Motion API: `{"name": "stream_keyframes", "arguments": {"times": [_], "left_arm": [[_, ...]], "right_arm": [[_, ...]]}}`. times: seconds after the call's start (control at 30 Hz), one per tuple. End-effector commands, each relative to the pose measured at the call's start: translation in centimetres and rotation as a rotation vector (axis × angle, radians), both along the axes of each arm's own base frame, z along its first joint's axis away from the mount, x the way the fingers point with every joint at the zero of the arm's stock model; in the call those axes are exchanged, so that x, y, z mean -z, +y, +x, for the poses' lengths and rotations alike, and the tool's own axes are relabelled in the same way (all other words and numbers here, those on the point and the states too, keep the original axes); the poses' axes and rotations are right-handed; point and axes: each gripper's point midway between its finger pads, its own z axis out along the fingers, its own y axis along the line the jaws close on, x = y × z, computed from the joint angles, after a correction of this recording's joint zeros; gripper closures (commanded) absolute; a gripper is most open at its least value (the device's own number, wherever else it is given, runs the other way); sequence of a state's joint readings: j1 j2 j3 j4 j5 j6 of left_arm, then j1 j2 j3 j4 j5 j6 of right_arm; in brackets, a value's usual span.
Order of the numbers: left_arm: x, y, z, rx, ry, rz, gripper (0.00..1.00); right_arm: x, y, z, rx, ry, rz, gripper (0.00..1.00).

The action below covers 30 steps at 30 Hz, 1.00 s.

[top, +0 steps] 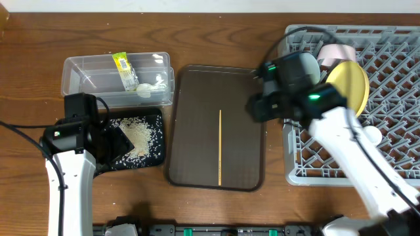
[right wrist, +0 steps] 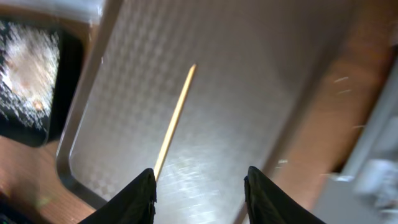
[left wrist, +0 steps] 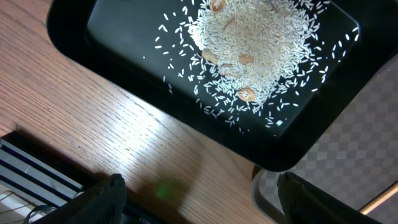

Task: Sort waste into correct bins and load items into the dishwasher rack
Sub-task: 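Reach the right gripper back and grasp the second chopstick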

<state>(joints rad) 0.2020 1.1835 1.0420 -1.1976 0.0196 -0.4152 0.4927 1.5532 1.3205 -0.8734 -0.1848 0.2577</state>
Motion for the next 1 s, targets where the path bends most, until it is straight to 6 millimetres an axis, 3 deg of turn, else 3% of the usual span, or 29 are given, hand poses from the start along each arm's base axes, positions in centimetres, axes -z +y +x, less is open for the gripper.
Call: {"name": "stream_keyframes", "arguments": {"times": [0.0, 0.27, 0.6, 0.67, 0.77, 0.97], "left_arm": [[-0.3, 0.2, 0.0, -0.012, -0.009, 0.006, 0.19], [-0.3, 0.2, 0.0, -0.012, -0.009, 0.006, 0.19], [-0.3, 0.2, 0.0, -0.012, -0.009, 0.006, 0.19], [-0.3, 0.2, 0.0, -0.012, -0.009, 0.006, 0.19], [-0.3, 0.2, 0.0, -0.012, -0.009, 0.006, 0.19], [-0.3, 0.2, 0.0, -0.012, -0.009, 0.006, 0.19]], "right_arm": [[3.3, 2.2, -1.1, 0.056, 0.091, -0.059, 0.54], [10.6, 6.0, -4.6, 0.064, 0.281, -0.162, 0.54], [17.0, 6.7, -6.3, 0.097, 0.388, -0.270, 0.56], [17.5, 6.5, -6.4, 0.108, 0.398, -0.281, 0.59], [17.4, 6.2, -6.0, 0.119, 0.388, -0.285, 0.71], [15.2, 4.8, -4.4, 0.170, 0.360, -0.254, 0.93]]}}
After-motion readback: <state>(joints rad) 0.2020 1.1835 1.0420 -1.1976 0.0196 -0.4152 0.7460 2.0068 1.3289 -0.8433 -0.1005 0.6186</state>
